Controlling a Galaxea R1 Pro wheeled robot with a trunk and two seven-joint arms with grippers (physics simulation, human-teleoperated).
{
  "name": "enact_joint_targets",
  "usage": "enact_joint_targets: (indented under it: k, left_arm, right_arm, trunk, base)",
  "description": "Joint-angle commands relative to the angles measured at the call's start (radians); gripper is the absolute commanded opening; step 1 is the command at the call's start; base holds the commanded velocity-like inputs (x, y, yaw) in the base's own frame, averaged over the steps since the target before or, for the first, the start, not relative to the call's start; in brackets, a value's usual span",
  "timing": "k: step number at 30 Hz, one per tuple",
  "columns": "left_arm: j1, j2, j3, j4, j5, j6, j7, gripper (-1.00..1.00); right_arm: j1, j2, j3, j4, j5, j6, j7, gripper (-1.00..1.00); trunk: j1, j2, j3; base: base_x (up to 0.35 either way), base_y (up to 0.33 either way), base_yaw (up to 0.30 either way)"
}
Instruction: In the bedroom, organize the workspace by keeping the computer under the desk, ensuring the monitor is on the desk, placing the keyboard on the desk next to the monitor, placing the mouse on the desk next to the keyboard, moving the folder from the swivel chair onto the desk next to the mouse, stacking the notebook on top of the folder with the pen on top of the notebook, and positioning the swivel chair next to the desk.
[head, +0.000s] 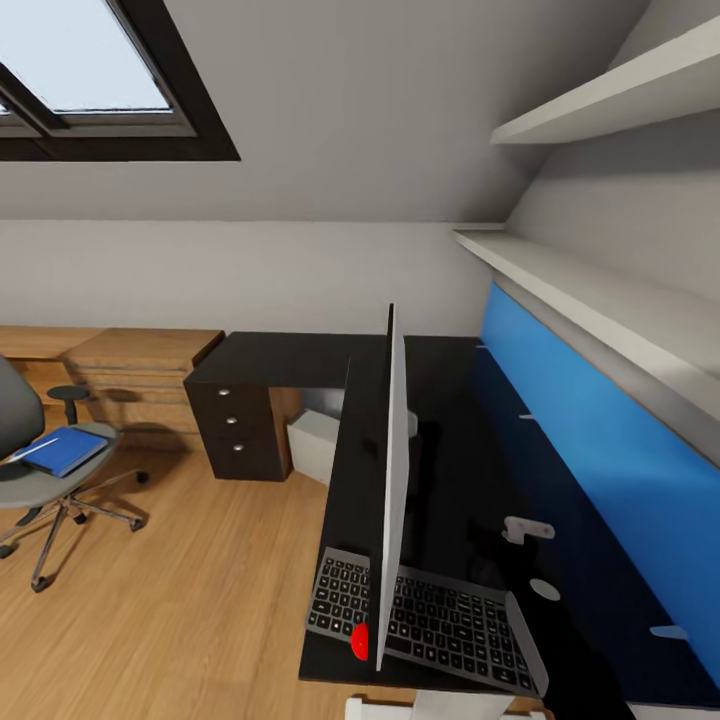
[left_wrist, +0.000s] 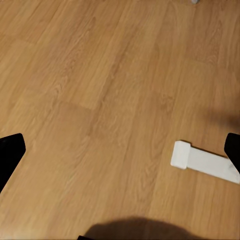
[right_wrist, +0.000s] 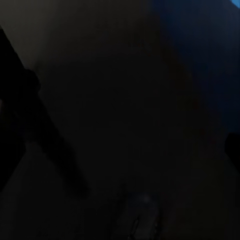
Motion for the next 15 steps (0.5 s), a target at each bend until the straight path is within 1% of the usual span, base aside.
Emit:
enact_joint_targets:
  k: [1, 6, 10, 11, 15]
  left_arm:
    - [-0.001, 0.000, -0.004, 0.001, 0.009, -0.003, -0.001, 1.00]
    - [-0.001, 0.000, -0.004, 0.001, 0.009, -0.003, -0.001, 1.00]
    - [-0.001, 0.000, -0.004, 0.001, 0.009, -0.003, 0.000, 1.00]
    - [-0.001, 0.000, -0.004, 0.001, 0.009, -0.004, 0.000, 1.00]
    - [-0.001, 0.000, -0.004, 0.001, 0.009, -0.004, 0.001, 1.00]
  right_arm:
    - [-0.001, 0.001, -0.001, 0.000, -0.007, 0.006, -0.003, 1.00]
    - [-0.001, 0.002, -0.001, 0.008, -0.007, 0.026, -0.017, 1.00]
    - [-0.001, 0.002, -0.003, 0.010, -0.007, 0.076, -0.042, 1.00]
    - [-0.001, 0.002, -0.003, 0.011, -0.008, 0.103, -0.053, 1.00]
    - [-0.001, 0.002, -0.003, 0.011, -0.010, 0.139, -0.066, 1.00]
  trunk:
    - [0.001, -0.002, -0.002]
    - [0.001, -0.002, -0.002]
    - [0.001, -0.002, -0.002]
    - [0.001, -0.002, -0.002]
    - [0.001, -0.002, -0.002]
  base:
    - [0.064, 0.000, 0.000]
    - [0.034, 0.000, 0.000]
    - [0.012, 0.000, 0.000]
    - [0.005, 0.000, 0.000]
    - [0.003, 0.000, 0.000]
